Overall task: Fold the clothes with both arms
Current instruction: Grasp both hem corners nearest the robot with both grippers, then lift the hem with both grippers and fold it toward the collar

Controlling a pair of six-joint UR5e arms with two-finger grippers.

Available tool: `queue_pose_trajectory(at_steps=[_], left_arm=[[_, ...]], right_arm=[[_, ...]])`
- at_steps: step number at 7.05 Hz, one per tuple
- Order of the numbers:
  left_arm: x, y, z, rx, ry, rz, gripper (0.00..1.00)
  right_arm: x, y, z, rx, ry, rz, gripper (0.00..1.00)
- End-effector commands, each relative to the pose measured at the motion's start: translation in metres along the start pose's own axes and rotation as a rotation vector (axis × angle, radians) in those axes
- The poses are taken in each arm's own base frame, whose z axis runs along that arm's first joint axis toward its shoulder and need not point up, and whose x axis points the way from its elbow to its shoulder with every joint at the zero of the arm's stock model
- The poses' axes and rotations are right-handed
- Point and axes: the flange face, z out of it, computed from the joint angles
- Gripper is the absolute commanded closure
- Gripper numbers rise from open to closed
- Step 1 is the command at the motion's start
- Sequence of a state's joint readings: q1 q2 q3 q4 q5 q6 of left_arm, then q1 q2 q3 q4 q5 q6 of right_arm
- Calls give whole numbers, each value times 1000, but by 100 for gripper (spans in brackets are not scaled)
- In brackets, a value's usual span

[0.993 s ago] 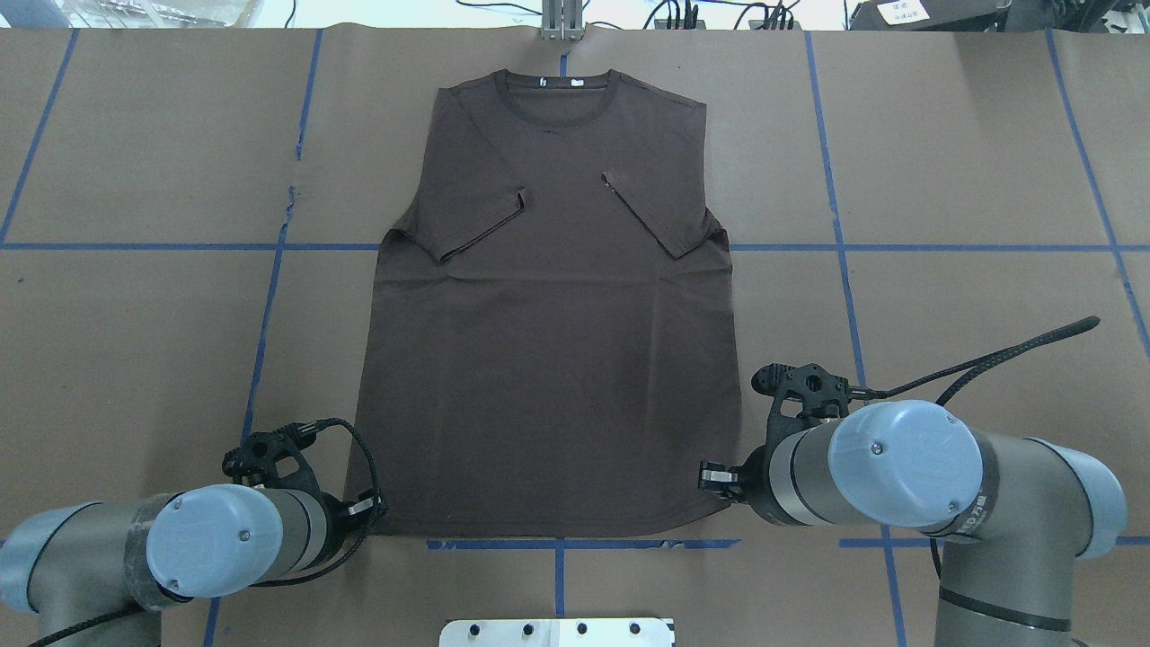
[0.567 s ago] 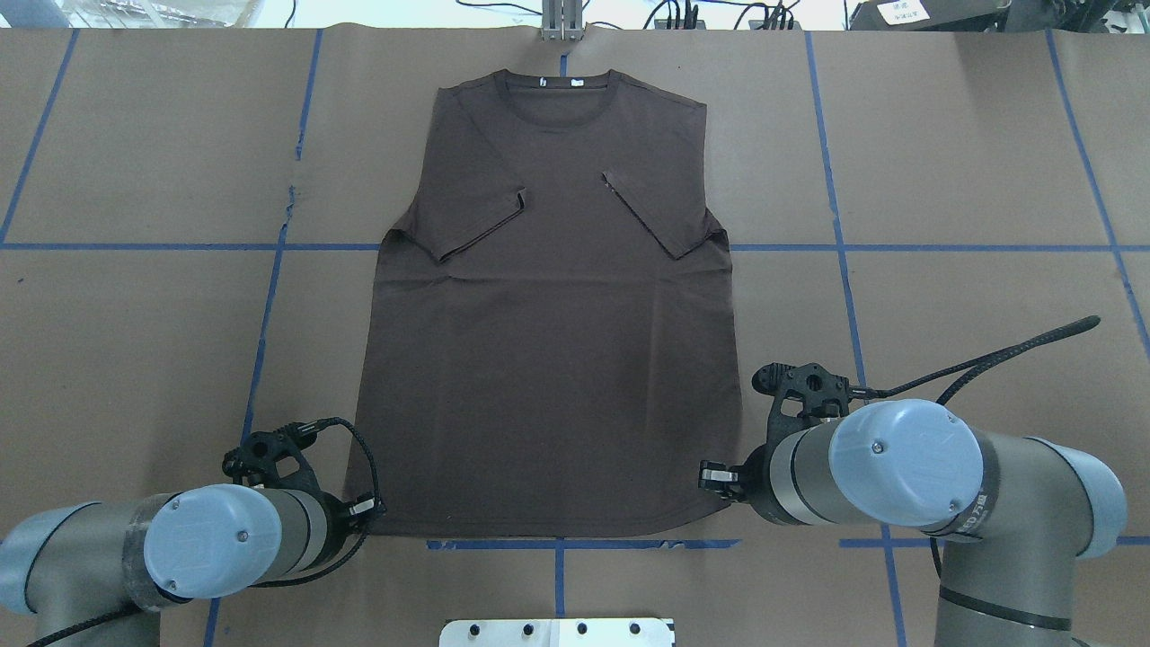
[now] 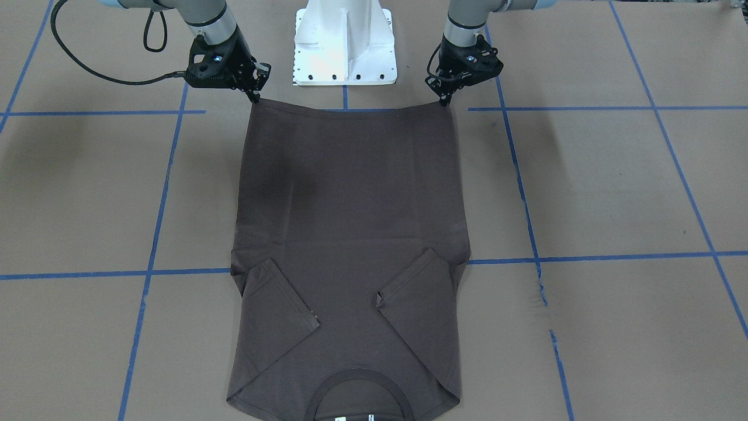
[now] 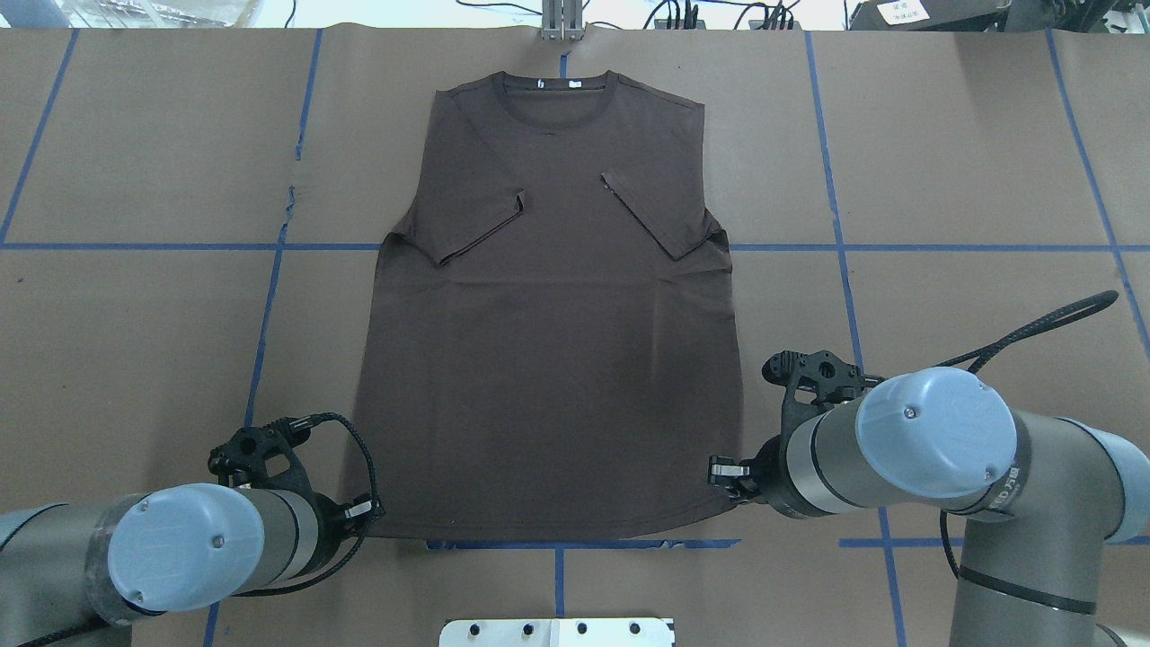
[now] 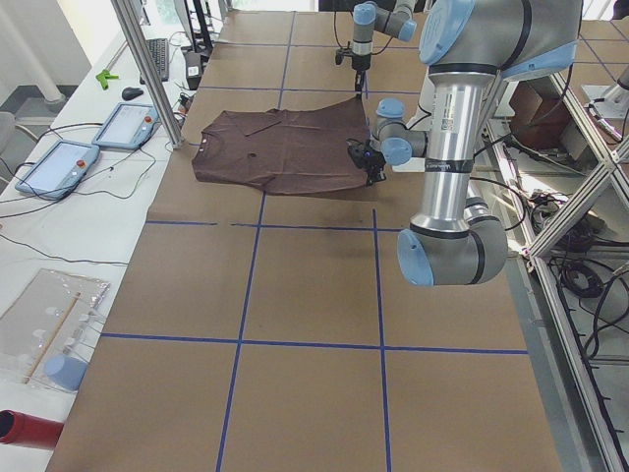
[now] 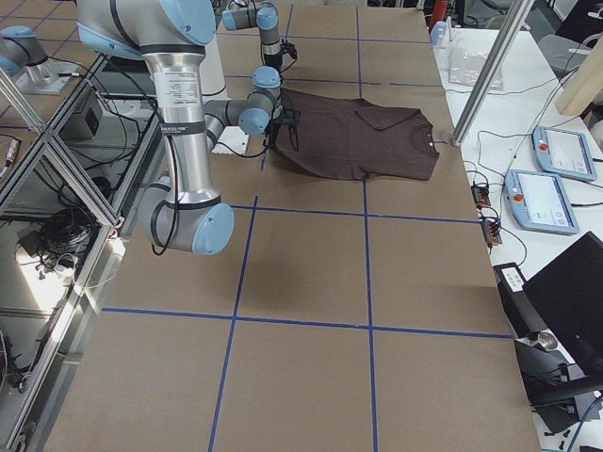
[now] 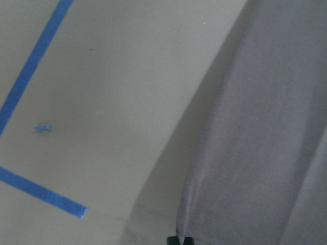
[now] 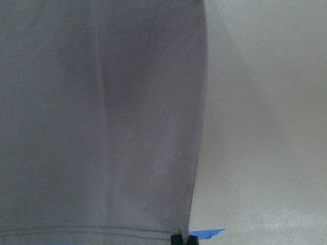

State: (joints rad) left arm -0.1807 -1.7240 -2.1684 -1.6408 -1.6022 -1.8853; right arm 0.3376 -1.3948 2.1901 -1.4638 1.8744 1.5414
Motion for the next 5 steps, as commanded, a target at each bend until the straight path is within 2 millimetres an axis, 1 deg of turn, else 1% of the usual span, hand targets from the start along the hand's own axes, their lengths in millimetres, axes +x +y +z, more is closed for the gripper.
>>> queue_pose_trajectory(at_steps=[1, 2, 3, 4, 5], left_arm=[[0, 32, -28, -59, 29, 46, 100], [0, 50, -48, -98, 56, 70, 100], [-2, 60, -84, -132, 84, 103, 100], [-8, 61, -120, -161, 89, 147, 100], [-12, 71, -129, -191, 82, 163, 100]], right_arm=[[14, 18, -28, -102, -23, -5, 100], [29, 36, -43, -160, -23, -18, 100], [38, 51, -59, -212, -31, -31, 100], [50, 61, -68, -230, -21, -37, 100], [53, 64, -67, -240, -13, -40, 100]])
